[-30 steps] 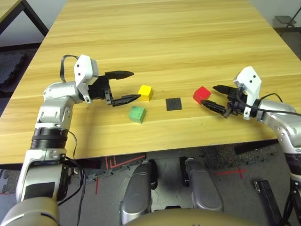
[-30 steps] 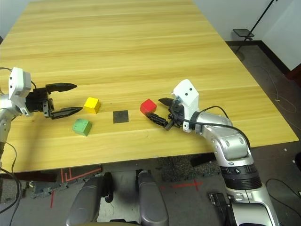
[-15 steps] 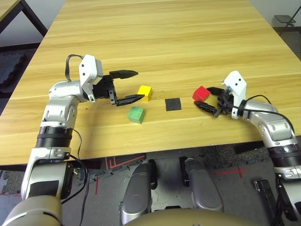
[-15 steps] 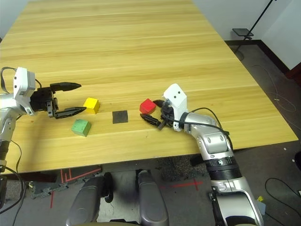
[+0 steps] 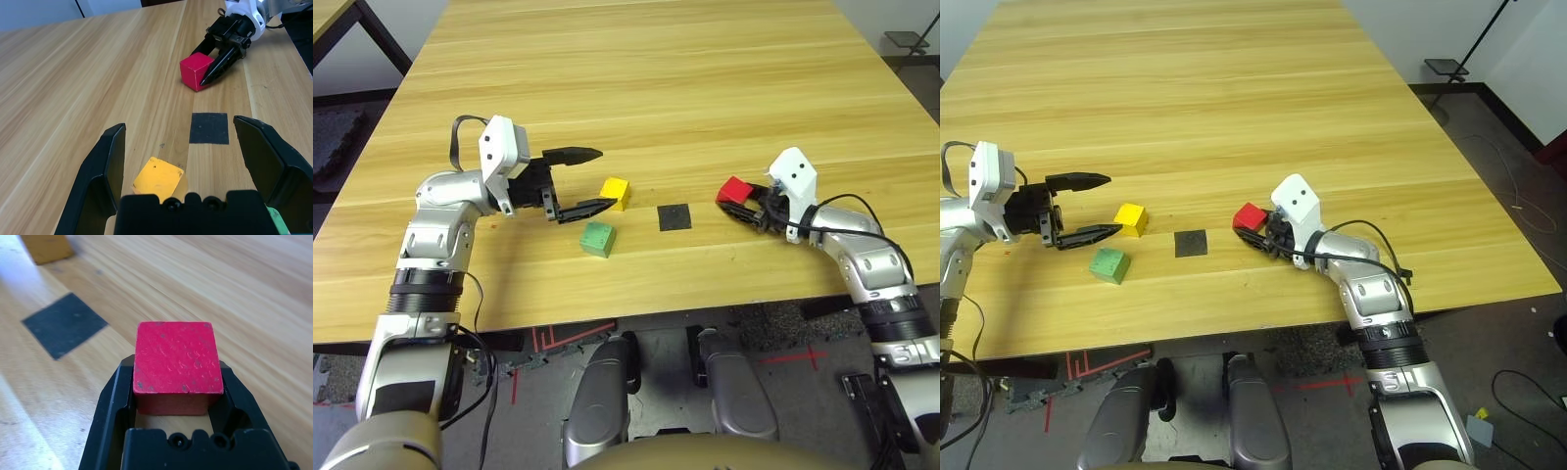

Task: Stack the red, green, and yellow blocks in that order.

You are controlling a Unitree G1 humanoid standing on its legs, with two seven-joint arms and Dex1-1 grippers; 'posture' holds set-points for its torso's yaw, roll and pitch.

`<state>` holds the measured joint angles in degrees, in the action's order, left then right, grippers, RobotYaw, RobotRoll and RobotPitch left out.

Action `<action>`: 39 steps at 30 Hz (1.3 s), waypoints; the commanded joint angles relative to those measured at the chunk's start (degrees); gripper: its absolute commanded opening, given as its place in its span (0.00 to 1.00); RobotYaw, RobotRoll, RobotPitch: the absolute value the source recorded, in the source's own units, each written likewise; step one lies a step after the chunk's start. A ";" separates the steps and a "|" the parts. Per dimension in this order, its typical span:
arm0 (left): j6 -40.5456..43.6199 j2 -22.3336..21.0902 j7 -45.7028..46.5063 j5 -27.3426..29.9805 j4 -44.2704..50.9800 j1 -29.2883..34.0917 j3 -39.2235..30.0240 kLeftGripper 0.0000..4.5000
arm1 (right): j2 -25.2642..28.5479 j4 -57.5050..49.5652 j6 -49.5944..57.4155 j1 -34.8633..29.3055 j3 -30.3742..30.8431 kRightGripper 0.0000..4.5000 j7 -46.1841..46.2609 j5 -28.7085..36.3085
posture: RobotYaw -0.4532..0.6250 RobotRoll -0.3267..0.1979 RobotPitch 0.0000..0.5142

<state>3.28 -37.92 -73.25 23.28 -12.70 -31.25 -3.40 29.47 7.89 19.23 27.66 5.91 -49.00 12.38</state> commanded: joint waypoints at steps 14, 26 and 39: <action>0.62 0.99 1.97 0.79 3.71 3.84 -0.58 1.00 | 3.60 13.47 -12.46 16.56 10.15 0.46 -30.60 -3.10 | 0.74 0.57 0.35; 2.99 0.51 4.10 1.51 8.38 6.55 -1.29 1.00 | -4.89 32.04 -24.66 24.35 12.19 0.46 -32.52 -8.44 | 0.80 0.60 0.38; 4.45 -0.26 5.12 2.26 10.02 6.91 -1.16 1.00 | -8.61 35.56 -27.04 23.42 10.84 0.46 -29.18 -9.79 | 0.80 0.62 0.40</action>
<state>7.37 -37.58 -68.01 25.34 -3.45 -24.69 -4.42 21.00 42.79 -6.98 51.75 17.31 -78.70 3.24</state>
